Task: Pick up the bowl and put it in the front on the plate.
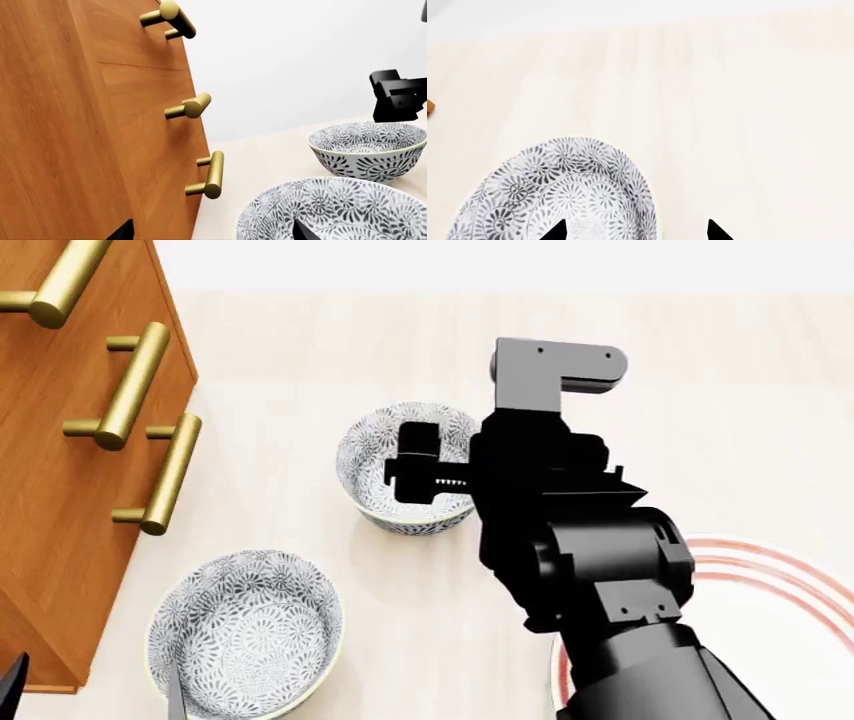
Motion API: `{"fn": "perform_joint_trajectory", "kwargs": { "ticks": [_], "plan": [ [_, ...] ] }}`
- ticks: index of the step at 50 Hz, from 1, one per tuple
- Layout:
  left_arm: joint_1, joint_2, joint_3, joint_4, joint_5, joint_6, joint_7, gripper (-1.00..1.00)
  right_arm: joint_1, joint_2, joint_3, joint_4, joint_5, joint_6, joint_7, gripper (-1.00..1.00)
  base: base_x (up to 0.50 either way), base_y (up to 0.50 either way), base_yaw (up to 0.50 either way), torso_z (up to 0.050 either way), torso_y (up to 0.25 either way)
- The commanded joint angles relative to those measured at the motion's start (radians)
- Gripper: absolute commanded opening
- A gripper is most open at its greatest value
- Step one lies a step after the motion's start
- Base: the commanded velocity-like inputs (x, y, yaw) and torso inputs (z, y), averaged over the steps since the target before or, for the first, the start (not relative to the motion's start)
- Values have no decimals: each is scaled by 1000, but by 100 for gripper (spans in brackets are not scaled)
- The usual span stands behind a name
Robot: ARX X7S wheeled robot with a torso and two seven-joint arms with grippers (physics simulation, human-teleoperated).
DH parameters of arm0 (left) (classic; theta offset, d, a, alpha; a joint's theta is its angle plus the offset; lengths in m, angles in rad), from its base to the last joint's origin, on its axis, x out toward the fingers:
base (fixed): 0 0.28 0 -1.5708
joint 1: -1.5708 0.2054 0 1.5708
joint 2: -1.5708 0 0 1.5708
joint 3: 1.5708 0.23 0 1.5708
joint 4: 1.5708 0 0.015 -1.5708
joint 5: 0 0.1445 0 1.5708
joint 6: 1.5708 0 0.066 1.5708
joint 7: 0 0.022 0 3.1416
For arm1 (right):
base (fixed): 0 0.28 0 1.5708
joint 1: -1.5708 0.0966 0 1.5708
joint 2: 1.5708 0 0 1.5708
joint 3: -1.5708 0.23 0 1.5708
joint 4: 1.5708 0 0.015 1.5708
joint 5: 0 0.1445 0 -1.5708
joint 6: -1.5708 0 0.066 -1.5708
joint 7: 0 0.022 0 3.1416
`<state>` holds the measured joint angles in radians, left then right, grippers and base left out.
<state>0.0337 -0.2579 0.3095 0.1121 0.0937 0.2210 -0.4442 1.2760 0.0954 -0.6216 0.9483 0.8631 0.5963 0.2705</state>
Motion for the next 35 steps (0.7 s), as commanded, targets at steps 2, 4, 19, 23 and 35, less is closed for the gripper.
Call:
{"fn": "perform_joint_trajectory", "kwargs": {
  "ticks": [2,4,19,23,35],
  "plan": [
    [-4,6,-7,0,4,-8,4,100,-24,-2,13,-36,11,20,0,100,0,0,0,0,0],
    [-4,5,-7,1,3,-9,3,100,-25,-4,13,-31,12,17,-2,100,0,0,0,0,0],
    [-9,1,4,-8,-3,-16,5,100,-41,-9,25,-26,36,22,2,100,0,0,0,0,0],
    [-11,-1,7,-11,-6,-18,7,100,-39,-13,26,-14,39,17,-2,100,0,0,0,0,0],
    [-13,-4,13,-10,-9,-23,5,100,-47,-14,36,-14,61,25,3,100,0,0,0,0,0]
  ]
}}
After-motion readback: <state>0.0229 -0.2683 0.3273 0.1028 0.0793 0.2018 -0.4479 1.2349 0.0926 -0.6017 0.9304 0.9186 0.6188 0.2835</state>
